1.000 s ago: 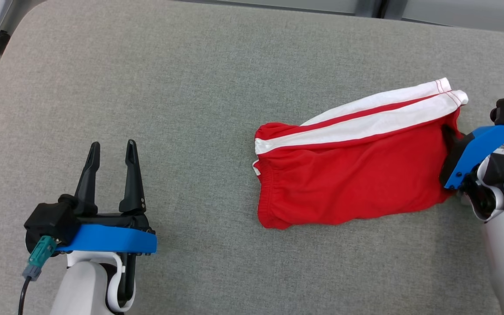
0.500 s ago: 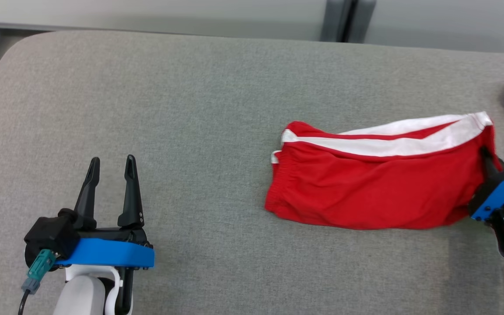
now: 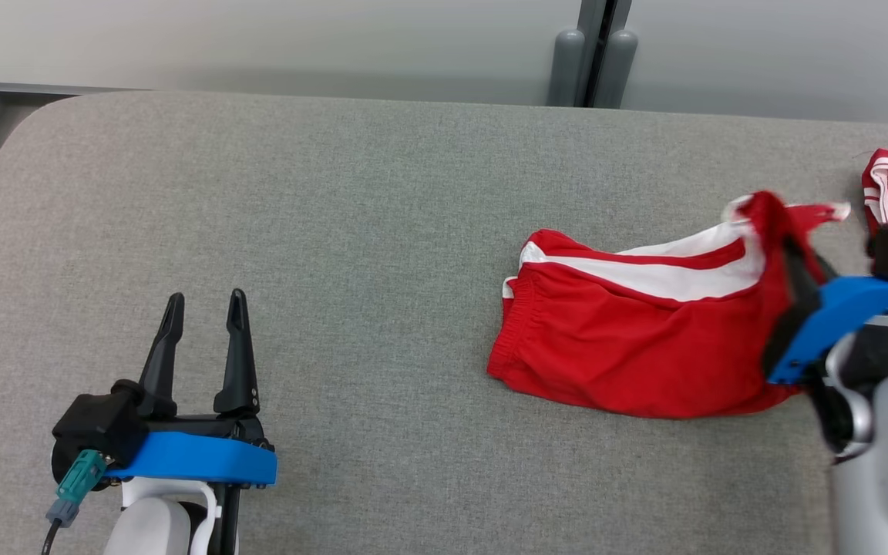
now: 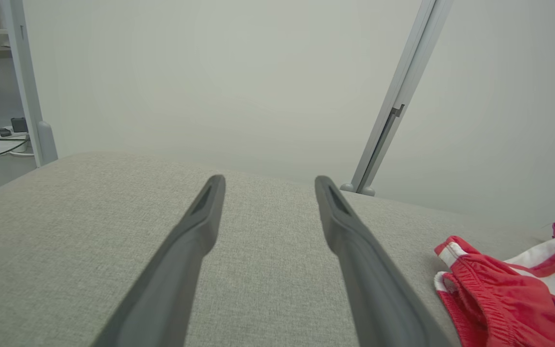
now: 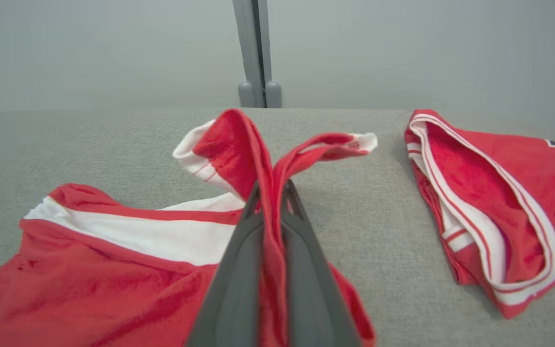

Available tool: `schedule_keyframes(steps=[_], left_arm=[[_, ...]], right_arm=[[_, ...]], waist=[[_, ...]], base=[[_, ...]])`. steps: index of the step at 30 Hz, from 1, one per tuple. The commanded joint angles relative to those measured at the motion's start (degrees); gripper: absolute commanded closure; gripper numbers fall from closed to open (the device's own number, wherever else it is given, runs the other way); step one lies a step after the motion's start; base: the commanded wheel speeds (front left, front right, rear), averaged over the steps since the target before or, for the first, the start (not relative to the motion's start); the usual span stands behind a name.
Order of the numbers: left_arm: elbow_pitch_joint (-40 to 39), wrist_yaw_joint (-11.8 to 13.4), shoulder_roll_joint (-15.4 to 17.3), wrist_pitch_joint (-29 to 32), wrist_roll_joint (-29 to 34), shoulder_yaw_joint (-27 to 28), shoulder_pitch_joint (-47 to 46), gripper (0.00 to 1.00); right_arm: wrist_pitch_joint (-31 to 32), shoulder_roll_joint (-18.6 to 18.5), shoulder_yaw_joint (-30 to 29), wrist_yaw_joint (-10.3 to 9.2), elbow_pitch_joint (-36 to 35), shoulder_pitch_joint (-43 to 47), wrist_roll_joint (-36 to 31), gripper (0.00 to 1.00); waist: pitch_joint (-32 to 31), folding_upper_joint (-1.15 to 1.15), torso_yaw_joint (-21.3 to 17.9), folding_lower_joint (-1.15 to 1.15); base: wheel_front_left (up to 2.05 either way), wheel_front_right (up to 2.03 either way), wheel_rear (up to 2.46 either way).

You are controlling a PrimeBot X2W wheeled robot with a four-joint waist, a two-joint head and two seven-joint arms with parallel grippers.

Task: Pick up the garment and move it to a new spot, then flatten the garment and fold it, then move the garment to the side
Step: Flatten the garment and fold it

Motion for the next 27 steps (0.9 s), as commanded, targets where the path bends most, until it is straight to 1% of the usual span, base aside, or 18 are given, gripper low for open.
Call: schedule_keyframes(steps=[1,4,7,10,14,16,21,22,23,24,25,27], left_arm=[[0.0,-0.1,0.3,-0.2,-0.3,-0.1,0.2,0.00],[-0.2,-0.1,0.2,-0.2,-0.3,-0.2,0.3,0.00],[-0.1,-0.1,0.0,-0.2,-0.5,-0.5,0.1,0.00],[0.1,-0.1,-0.1,-0.2,-0.8,-1.2,-0.4,0.00],[0.3,-0.1,-0.1,-0.2,-1.4,-1.8,-0.9,0.00],[0.5,-0.1,-0.1,-0.2,-1.4,-2.1,-1.2,0.00],[0.7,-0.1,-0.2,-0.2,-1.9,-2.6,-1.5,0.00],[0.8,-0.1,-0.2,-0.2,-1.9,-2.7,-1.5,0.00],[0.8,-0.1,-0.3,-0.2,-1.8,-2.8,-1.4,0.00],[0.8,-0.1,-0.3,-0.2,-1.8,-2.8,-1.3,0.00],[0.8,-0.1,-0.3,-0.2,-1.8,-2.8,-1.1,0.00],[0.9,-0.1,-0.3,-0.2,-1.8,-2.7,-0.7,0.00]], right_arm=[[0.6,0.6,1.1,0.01,-0.8,0.3,0.1,1.00],[2.2,1.6,5.7,0.01,-1.8,-0.9,1.0,1.00],[3.1,2.1,10.2,0.01,-0.6,-2.2,2.5,1.00],[3.4,2.1,15.3,0.01,2.0,-3.5,6.2,1.00],[3.4,2.1,20.9,0.01,6.9,-5.7,8.5,1.00],[3.4,2.1,22.9,0.01,9.4,-6.7,9.0,1.00],[2.6,2.0,25.8,0.01,14.7,-8.7,10.1,1.00],[2.5,2.0,26.6,0.01,15.5,-9.0,10.4,0.96],[2.1,2.1,27.2,0.01,16.1,-9.3,10.9,0.62],[2.0,2.1,28.0,0.01,16.7,-9.4,11.9,0.00],[2.0,2.0,28.7,0.01,17.2,-9.3,13.0,0.00],[1.4,2.1,30.2,0.01,17.0,-9.1,17.3,0.00]], waist=[[0.0,0.00,0.0,0.00],[-0.1,0.00,0.2,0.00],[0.1,0.00,0.6,0.00],[0.2,0.00,1.3,0.00],[0.5,0.00,2.3,0.00],[0.6,0.00,3.0,0.00],[0.8,0.00,4.2,0.00],[0.7,0.00,4.4,0.00],[0.7,0.00,4.6,0.00],[0.6,0.00,4.7,0.00],[0.5,0.00,4.8,0.00],[0.2,0.00,4.7,0.00]], base=[[0.00,0.00,0.00],[0.00,0.00,0.00],[0.00,0.00,0.00],[0.00,0.00,0.00],[0.00,0.00,0.00],[0.00,0.00,0.00],[0.00,0.00,0.00],[0.00,0.00,0.00],[0.00,0.00,0.00],[0.00,0.00,0.00],[0.00,0.00,0.00],[0.00,0.00,0.00]])
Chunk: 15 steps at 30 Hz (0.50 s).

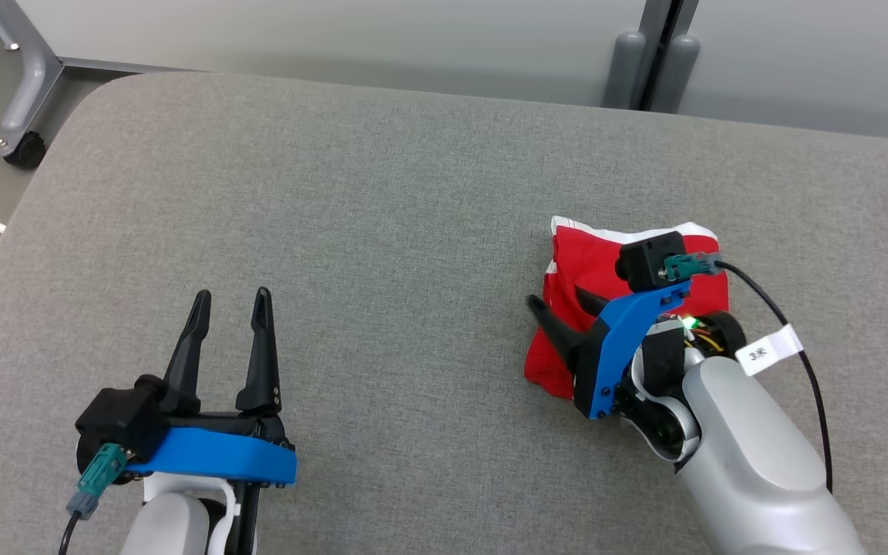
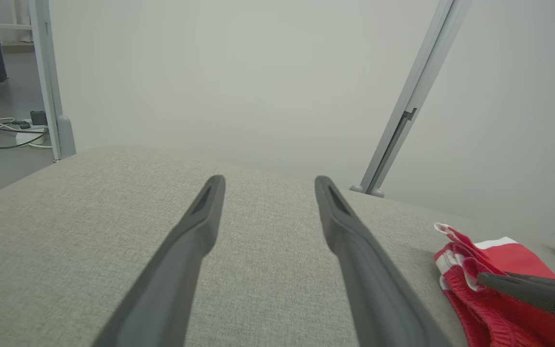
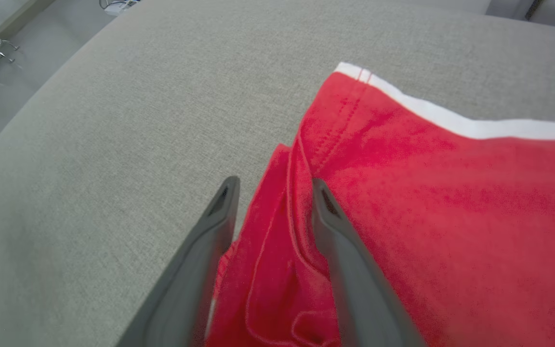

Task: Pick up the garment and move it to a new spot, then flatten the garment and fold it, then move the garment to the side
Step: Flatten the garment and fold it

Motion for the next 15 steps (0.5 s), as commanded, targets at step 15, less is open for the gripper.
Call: schedule_keyframes(steps=[15], left_arm=[[0.0,-0.1,0.5,-0.2,0.4,1.3,2.8,0.00]], right_arm=[[-9.3,-4.3,-10.2,0.02,-14.6,7.5,1.0,0.00]], waist=[[-4.2,0.00,-3.4,0.00]], base=[[0.00,0.00,0.00]])
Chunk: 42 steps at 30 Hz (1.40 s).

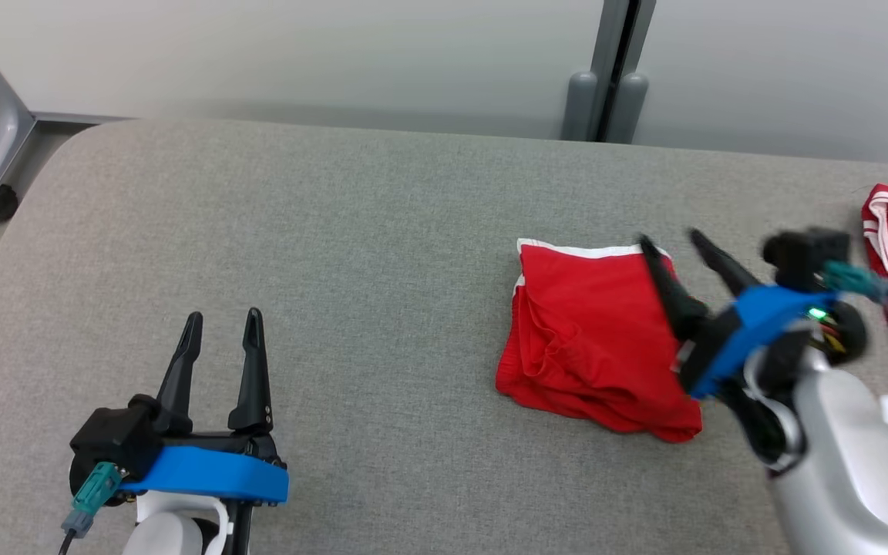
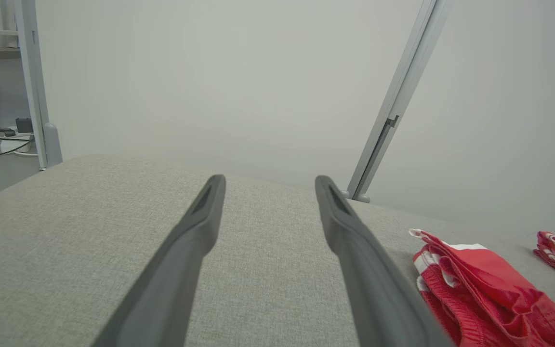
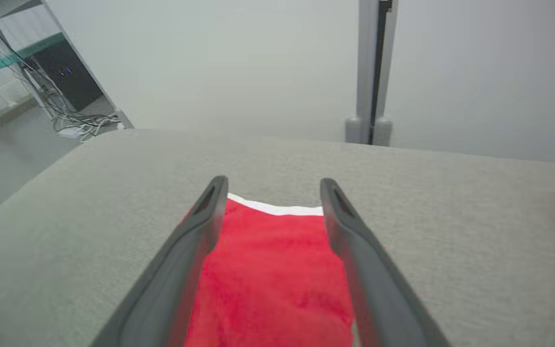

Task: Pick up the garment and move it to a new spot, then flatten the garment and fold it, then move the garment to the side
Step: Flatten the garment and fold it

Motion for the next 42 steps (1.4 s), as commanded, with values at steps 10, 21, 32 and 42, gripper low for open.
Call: schedule_keyframes(steps=[10,21,32,42], left_arm=[[0.2,-0.1,1.3,-0.2,0.2,0.1,1.3,0.00],[0.1,-0.1,1.1,-0.2,-0.1,0.4,-0.4,0.00],[1.3,-0.1,1.1,-0.2,-0.5,0.3,0.4,0.00],[1.8,0.0,1.2,-0.2,0.6,3.2,2.8,0.00]], right_arm=[[0.3,1.4,-6.1,0.03,0.5,10.6,-14.1,0.27],[-3.0,4.1,10.5,0.02,11.3,4.6,-15.3,1.00],[-3.7,3.9,31.5,0.02,10.6,3.8,0.8,1.00],[-13.3,3.9,18.6,0.02,2.1,7.9,3.5,0.00]], waist=[[-1.2,0.00,-1.2,0.00],[0.3,0.00,-0.8,0.00],[-1.0,0.00,-0.8,0.00],[-3.6,0.00,-3.9,0.00]], base=[[0.00,0.00,0.00],[0.00,0.00,0.00],[0.00,0.00,0.00],[0.00,0.00,0.00]])
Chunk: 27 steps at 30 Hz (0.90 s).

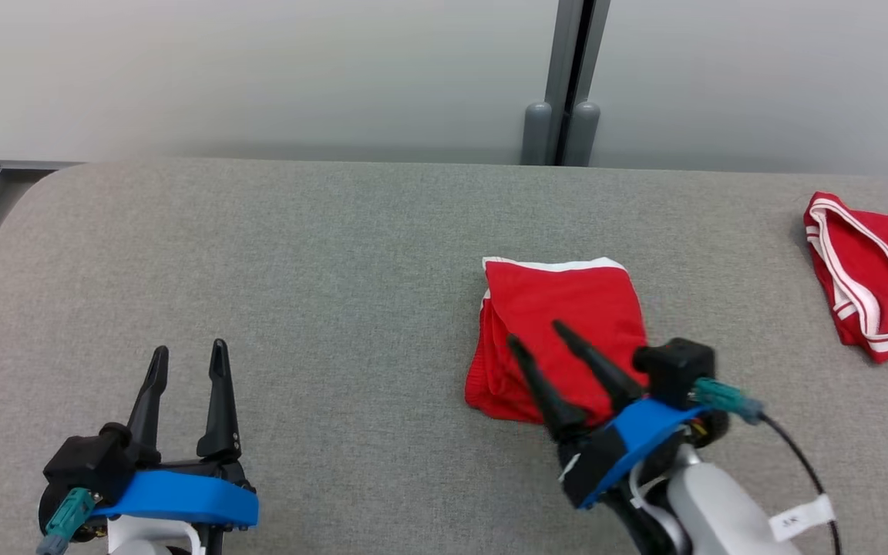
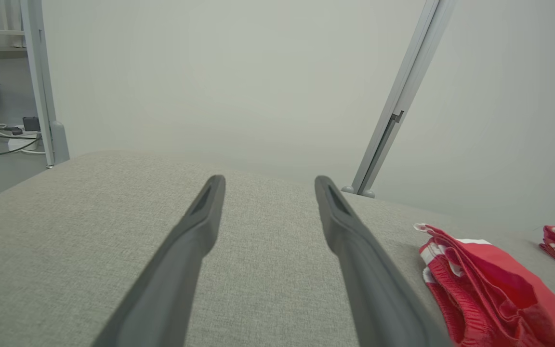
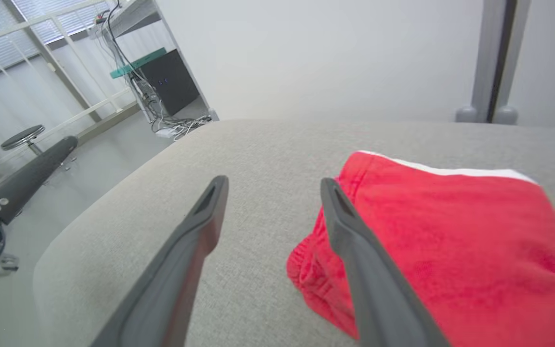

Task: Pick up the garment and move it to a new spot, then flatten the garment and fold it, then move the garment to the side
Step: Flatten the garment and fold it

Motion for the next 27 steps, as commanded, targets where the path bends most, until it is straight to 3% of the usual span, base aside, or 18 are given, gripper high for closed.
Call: schedule_keyframes(steps=[1,7,10,19,27], left_arm=[[0.1,0.0,0.1,-0.2,0.3,0.1,0.6,0.00],[0.6,0.2,0.5,-0.2,1.0,1.2,2.3,0.00],[1.0,0.4,0.7,-0.2,0.8,1.7,3.0,0.00],[2.2,0.9,1.6,0.3,0.8,1.5,4.6,0.00],[1.8,1.5,1.7,2.1,0.5,1.0,4.8,0.00]], right_arm=[[-0.9,-0.5,-2.3,0.03,-0.9,1.4,-1.4,0.00],[-1.8,-0.3,-19.3,0.02,-6.8,7.7,-8.0,0.00],[-0.4,-0.2,-24.2,0.02,-9.1,10.0,-10.9,0.00],[2.0,-0.2,-30.5,0.02,-11.9,14.3,-13.9,0.00],[3.5,-0.2,-30.5,0.02,-13.3,16.6,-14.6,0.00]], waist=[[-0.6,0.00,-0.8,0.00],[-1.9,0.00,-2.9,0.00],[-2.5,0.00,-3.7,0.00],[-4.8,0.00,-4.8,0.00],[-5.8,0.00,-5.5,0.00]], base=[[0.00,0.00,0.00],[0.00,0.00,0.00],[0.00,0.00,0.00],[0.00,0.00,0.00],[0.00,0.00,0.00]])
